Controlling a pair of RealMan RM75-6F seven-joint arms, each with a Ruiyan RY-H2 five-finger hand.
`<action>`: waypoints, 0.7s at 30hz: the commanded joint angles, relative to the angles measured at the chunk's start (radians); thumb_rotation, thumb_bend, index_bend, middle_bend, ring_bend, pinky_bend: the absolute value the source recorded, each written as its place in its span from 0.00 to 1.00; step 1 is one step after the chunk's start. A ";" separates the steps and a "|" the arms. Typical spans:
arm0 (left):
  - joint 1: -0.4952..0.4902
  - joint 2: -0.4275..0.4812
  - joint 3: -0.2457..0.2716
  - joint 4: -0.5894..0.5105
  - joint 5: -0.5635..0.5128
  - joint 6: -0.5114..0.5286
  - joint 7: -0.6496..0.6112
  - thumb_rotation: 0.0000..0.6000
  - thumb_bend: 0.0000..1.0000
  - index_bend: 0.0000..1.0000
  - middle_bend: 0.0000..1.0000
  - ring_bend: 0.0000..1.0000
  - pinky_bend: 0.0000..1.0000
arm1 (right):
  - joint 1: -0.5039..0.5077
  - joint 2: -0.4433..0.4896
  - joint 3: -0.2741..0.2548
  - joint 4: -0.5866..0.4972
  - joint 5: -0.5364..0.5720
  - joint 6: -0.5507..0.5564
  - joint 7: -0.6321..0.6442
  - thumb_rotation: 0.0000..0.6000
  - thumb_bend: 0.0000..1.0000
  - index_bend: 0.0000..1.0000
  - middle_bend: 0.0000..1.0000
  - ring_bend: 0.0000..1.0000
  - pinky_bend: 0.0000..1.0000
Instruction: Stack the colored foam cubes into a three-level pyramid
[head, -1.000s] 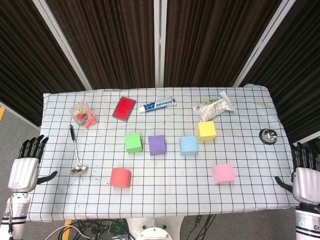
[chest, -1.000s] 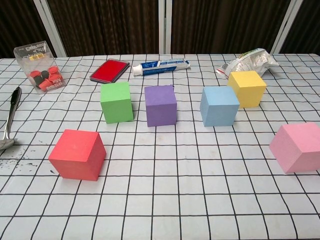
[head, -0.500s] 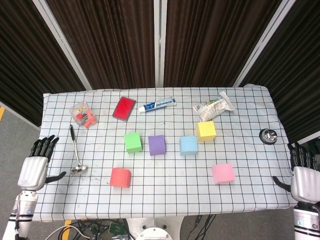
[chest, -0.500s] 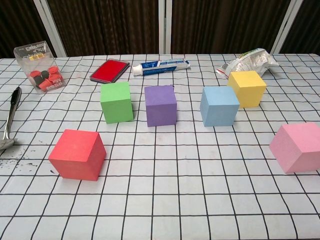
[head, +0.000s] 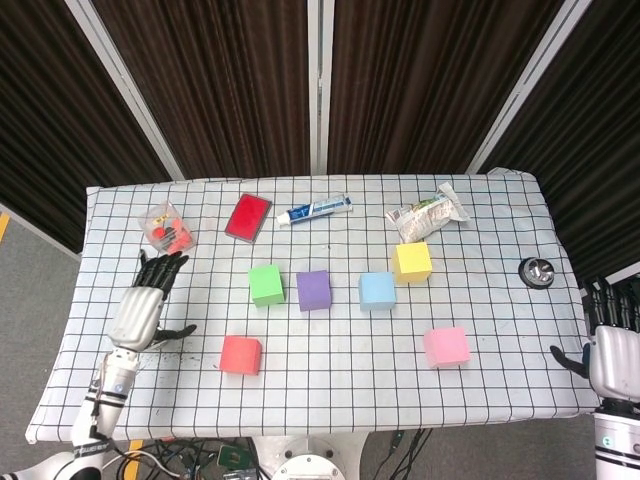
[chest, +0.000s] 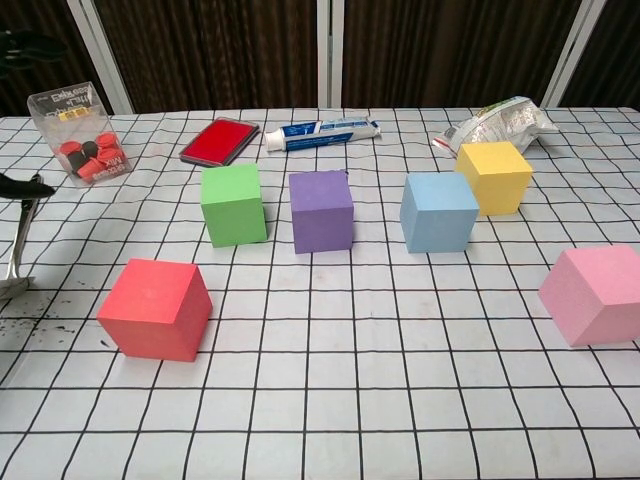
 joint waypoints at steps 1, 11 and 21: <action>-0.063 -0.069 -0.035 0.028 -0.118 -0.089 0.027 1.00 0.00 0.04 0.04 0.00 0.02 | 0.002 0.005 0.003 -0.005 0.002 -0.004 0.002 1.00 0.00 0.00 0.00 0.00 0.00; -0.167 -0.204 -0.057 0.141 -0.230 -0.178 0.069 1.00 0.00 0.04 0.04 0.00 0.02 | 0.007 0.023 0.011 -0.009 0.018 -0.013 0.008 1.00 0.00 0.00 0.00 0.00 0.00; -0.241 -0.344 -0.092 0.247 -0.327 -0.198 0.079 1.00 0.00 0.04 0.07 0.00 0.02 | 0.019 0.006 0.008 0.018 0.043 -0.049 0.020 1.00 0.00 0.00 0.00 0.00 0.00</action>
